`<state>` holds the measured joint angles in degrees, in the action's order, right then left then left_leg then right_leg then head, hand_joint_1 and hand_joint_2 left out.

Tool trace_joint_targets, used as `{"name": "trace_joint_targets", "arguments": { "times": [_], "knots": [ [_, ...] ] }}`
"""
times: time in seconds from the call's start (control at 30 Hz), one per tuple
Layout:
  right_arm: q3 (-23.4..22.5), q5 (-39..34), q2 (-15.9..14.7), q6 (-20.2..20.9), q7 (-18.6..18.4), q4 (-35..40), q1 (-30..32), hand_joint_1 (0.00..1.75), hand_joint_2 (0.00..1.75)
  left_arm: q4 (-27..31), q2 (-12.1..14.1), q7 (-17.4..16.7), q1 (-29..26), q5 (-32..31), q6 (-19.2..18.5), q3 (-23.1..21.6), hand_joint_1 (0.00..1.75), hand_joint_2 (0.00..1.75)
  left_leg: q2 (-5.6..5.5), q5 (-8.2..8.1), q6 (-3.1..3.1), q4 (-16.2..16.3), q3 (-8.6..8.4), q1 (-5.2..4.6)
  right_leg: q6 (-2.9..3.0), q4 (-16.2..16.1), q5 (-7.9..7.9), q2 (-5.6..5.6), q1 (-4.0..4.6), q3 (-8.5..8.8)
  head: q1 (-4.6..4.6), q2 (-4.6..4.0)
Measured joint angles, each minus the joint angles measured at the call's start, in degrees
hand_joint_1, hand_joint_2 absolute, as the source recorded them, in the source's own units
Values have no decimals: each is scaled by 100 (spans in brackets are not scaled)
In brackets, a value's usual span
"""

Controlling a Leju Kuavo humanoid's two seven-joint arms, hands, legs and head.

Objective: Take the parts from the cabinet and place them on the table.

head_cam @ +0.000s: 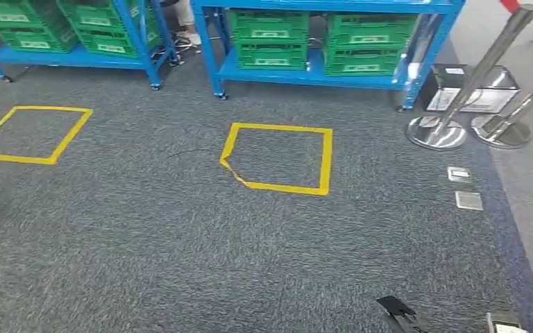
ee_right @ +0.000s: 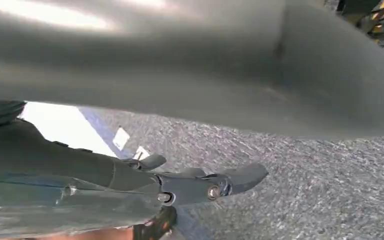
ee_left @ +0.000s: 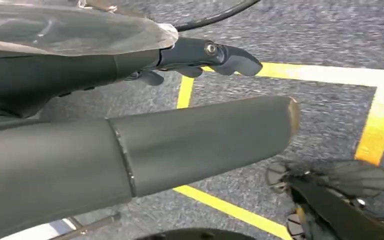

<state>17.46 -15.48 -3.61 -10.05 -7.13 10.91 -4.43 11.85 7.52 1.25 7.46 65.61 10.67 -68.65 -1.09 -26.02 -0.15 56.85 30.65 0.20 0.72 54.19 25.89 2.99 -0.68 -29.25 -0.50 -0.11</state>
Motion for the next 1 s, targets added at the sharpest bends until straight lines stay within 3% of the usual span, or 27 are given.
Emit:
{"name": "trace_joint_targets", "arguments": {
  "times": [0.03, 0.13, 0.2, 0.23, 0.27, 0.33, 0.37, 0.4, 0.43, 0.5, 0.53, 0.57, 0.67, 0.7, 0.73, 0.77, 0.83, 0.87, 0.9, 0.93, 1.0],
  "knots": [
    [0, -2, 2, 0, 0, 0, -5, 0, 0, 0, 18, 0, 0, 0, 0, 0, 0, 0, -192, 23, 45, -344, -130, -8, -24, 10, 6, 31, 21, -20, 5, 0],
    [0, -2, 0, -18, -7, 0, -3, 0, 0, 0, 15, 2, 16, -2, 0, 0, 0, 0, -77, 23, 67, -361, -129, -39, -118, -2, -15, 128, 5, -52, -11, 0],
    [2, -4, 2, -24, -7, 0, 8, 0, 0, 0, 2, 0, 24, -2, 0, 0, 0, 0, 18, 79, 147, -451, -161, 1, -191, 14, 4, 142, 22, -66, -13, 0],
    [4, -4, 0, -24, -7, 0, 13, 0, 0, 0, 2, 0, 30, -2, 0, 0, 0, 0, 54, 94, 170, -484, -176, 6, -192, 196, 143, -33, 2, -126, -20, 0],
    [4, -4, 0, -26, -7, -2, 9, 0, 0, 0, 2, 0, 30, -2, 0, 0, 0, 0, 75, 91, 193, -484, -169, 5, -210, 562, 389, -163, 3, -296, -63, 0],
    [4, -4, 0, -33, -7, 0, 3, 0, 0, 0, 4, 0, 10, -2, 0, 0, 0, 0, 156, 89, 195, -482, -162, 3, -257, 1552, 864, -236, -8, -744, -135, 0],
    [4, -4, 0, -33, -7, 0, 4, 0, 0, 0, 4, 0, 2, -2, 0, 0, 0, 0, 196, 86, 197, -480, -161, 2, -280, 1873, 936, -240, -8, -885, -151, 0],
    [4, -4, 0, -31, -9, -2, 16, 0, 0, 0, 0, 2, 1, -2, 0, 0, 0, 0, 230, 85, 196, -478, -165, 1, -289, 1849, 852, -248, -11, -867, -166, 0],
    [4, -4, 0, -31, -9, -2, 18, 0, 0, 0, -4, 0, 1, -2, 0, 0, 0, 0, 261, 80, 190, -474, -171, 1, -292, 1546, 645, -261, -12, -719, -181, 0],
    [4, -4, -4, -33, -7, -2, 6, 0, 0, 0, -20, 0, 6, -2, 0, 0, 0, 0, 314, 54, 156, -444, -189, 5, -281, 531, 149, -364, -15, -196, -216, 0],
    [4, -4, -7, -33, -7, 0, 3, 0, 0, 0, -20, 2, 5, -2, 0, 0, 0, 0, 340, 33, 125, -428, -194, -10, -263, 78, 81, -538, -7, 13, -254, 0],
    [4, -4, -7, -31, -7, 0, -4, 0, 0, 0, -20, 0, 9, -2, 0, 0, 0, 0, 355, 9, 93, -368, -172, -51, -233, 19, 83, -486, 19, 24, -265, 0],
    [4, -4, -4, -31, -9, -2, 13, 0, 0, 0, -17, 0, 20, -2, 0, 0, 0, 0, 431, 20, 35, -384, -181, -46, -141, 43, 78, -378, 30, -20, -159, 0],
    [4, -4, -4, -31, -9, -2, 12, 0, 0, 0, -15, 0, 22, -2, -2, 0, 0, 0, 443, -14, -2, -354, -166, -45, -84, 0, 41, -344, -9, 10, -168, 0],
    [4, -4, -4, -31, -7, -2, 8, 0, 0, 0, -20, 0, 23, 0, 0, 0, 0, 0, 323, -138, -42, -213, -122, -22, -70, -1, 33, -324, -12, 2, -148, 0],
    [4, -4, -4, -33, -7, -2, -4, 0, 0, 0, -24, 0, 25, -2, -2, 0, 0, 0, 223, -388, -71, 175, 53, -19, -34, 0, 20, -308, -19, -17, -83, 0],
    [4, -4, -4, -31, -7, -2, -8, 0, 0, 0, -20, 0, 18, 2, 0, 0, 0, 0, 157, -882, -109, 1263, 565, -3, -9, 2, 10, -246, -11, -45, -39, 0],
    [4, -4, -4, -31, -7, -2, -3, 0, 0, 0, -20, 0, 4, 4, 0, 0, 0, 0, 155, -962, -113, 1618, 743, 1, -5, 3, 6, -207, -8, -53, -30, 0],
    [4, -4, -4, -31, -7, -2, 0, 0, 0, 0, -20, 0, -9, 7, 0, 0, 0, 0, 154, -899, -103, 1653, 772, 1, -3, 3, 4, -165, -6, -51, -28, 0],
    [4, -4, -4, -31, -7, -2, 0, 0, 0, 0, -20, 0, -15, 9, 0, 0, 0, 0, 151, -715, -85, 1416, 668, 1, -3, 3, 4, -120, -6, -45, -20, 0],
    [4, -4, -4, -31, 7, 0, -1, 0, 0, 0, -20, 0, -3, 15, 0, 0, 0, 0, 89, -151, -23, 329, 149, 0, -10, 3, 1, -33, -6, -19, -11, 0]
  ]
}}
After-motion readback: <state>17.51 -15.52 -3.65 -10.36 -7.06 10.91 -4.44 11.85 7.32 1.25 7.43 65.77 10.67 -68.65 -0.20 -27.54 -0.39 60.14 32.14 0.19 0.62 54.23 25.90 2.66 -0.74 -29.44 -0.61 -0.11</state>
